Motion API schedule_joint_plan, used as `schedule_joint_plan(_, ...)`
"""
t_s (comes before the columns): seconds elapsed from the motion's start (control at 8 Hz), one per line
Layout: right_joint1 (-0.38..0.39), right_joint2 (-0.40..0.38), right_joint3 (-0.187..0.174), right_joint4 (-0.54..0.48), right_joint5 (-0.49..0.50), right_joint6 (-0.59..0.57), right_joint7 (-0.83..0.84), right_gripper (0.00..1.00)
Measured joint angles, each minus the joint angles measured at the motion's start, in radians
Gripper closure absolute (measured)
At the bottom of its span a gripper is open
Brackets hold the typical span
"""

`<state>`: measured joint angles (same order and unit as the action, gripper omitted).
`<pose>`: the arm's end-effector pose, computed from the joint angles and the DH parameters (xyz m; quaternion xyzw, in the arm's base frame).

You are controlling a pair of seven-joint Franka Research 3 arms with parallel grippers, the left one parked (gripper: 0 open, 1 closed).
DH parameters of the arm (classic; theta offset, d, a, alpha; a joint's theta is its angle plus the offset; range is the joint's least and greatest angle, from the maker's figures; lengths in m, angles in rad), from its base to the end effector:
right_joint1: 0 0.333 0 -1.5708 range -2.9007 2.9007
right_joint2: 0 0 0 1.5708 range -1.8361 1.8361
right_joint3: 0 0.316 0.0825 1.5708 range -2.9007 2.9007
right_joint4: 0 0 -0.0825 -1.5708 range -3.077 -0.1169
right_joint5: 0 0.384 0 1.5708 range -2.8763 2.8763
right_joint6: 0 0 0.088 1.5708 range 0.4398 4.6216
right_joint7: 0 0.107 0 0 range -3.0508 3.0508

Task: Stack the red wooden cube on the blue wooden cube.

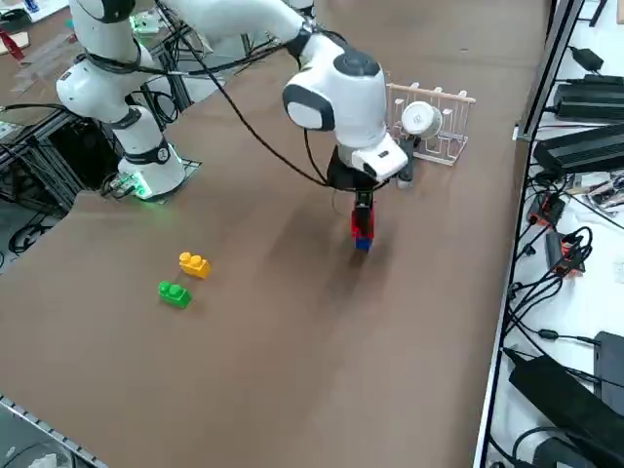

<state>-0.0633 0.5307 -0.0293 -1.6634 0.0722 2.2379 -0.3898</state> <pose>0.6812 -0.0588 0.3037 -0.9912 -0.1286 -0.0266 0.0156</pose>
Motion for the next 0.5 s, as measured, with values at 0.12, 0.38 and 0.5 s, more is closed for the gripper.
schedule_joint_plan(0.12, 0.001, -0.043, 0.002, 0.004, 0.000, -0.040, 0.000, 0.00)
schedule_joint_plan(0.38, 0.002, -0.146, 0.003, 0.013, 0.000, -0.149, 0.000, 0.00)
schedule_joint_plan(0.5, 0.002, -0.197, 0.005, 0.021, 0.000, -0.212, 0.000, 0.00)
